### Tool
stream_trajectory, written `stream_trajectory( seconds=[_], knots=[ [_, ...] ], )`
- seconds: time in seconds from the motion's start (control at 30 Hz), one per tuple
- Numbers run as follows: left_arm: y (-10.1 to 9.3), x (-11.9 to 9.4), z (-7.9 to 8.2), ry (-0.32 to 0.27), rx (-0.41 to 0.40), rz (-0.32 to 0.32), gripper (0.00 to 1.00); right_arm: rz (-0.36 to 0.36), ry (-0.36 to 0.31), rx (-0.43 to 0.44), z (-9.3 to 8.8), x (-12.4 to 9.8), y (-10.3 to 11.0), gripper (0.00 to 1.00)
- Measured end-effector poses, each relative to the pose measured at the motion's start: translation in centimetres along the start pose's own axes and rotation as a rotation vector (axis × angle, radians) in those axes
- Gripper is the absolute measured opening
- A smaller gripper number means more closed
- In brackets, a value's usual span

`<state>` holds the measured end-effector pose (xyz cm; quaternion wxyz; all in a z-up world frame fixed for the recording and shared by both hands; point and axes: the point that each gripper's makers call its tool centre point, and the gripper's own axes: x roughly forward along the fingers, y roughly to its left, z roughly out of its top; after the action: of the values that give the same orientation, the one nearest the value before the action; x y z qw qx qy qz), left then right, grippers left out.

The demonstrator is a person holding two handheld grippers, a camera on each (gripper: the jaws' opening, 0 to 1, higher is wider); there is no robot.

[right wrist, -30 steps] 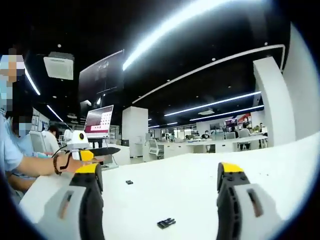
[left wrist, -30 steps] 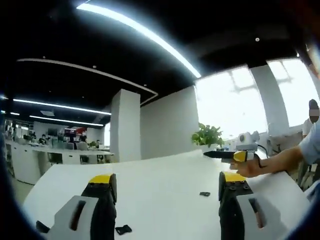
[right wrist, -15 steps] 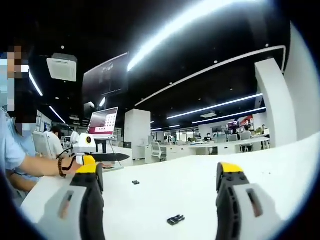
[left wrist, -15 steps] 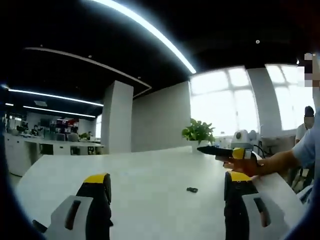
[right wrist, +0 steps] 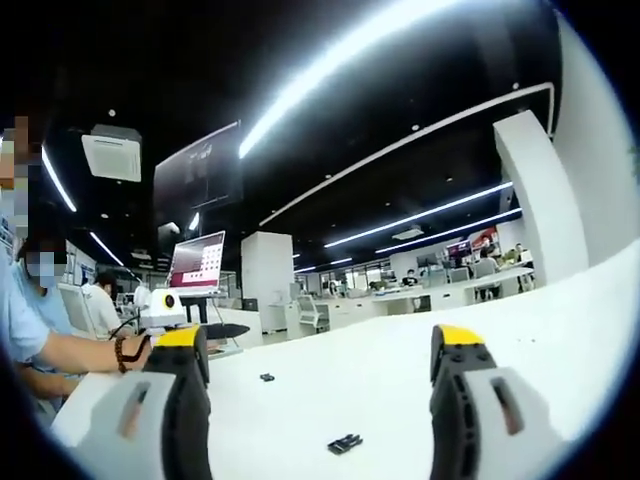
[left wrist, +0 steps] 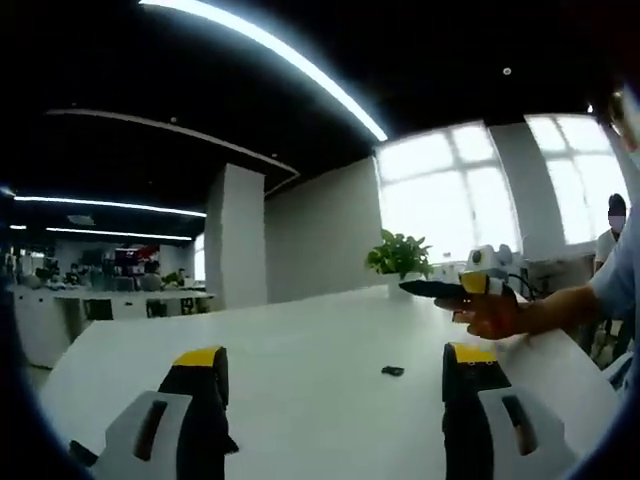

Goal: Snap the two parts of the plastic buckle together until the buckle closes and remains connected.

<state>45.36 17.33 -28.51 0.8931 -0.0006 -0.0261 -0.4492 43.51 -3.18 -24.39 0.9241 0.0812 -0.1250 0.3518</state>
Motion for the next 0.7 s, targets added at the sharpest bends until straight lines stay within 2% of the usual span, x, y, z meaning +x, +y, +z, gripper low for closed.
stream_trajectory(
  seconds=[0.17, 0.23, 0.3, 0.53, 0.7],
  knots=[
    [0.2, 0.2, -0.9, 0.035, 0.034, 0.009, 0.90, -0.009, -0.001, 0.006, 0.0, -0.1, -0.3, 0.92],
    [0.5, 0.2, -2.0, 0.092, 0.060, 0.024, 0.90, -0.007, 0.006, 0.012, -0.2, 0.0, -0.3, 0.92],
    [0.6, 0.4, -2.4, 0.113, 0.074, 0.028, 0.90, 0.002, 0.009, 0.013, -0.3, 0.1, 0.0, 0.92],
    [1.3, 0.1, -3.2, 0.148, 0.098, 0.061, 0.84, 0.011, 0.010, 0.010, -0.3, 0.1, 0.3, 0.90],
    [2.0, -0.1, -3.1, 0.133, 0.063, 0.072, 0.82, 0.005, 0.005, 0.021, -0.2, 0.1, 0.0, 0.90]
  ],
)
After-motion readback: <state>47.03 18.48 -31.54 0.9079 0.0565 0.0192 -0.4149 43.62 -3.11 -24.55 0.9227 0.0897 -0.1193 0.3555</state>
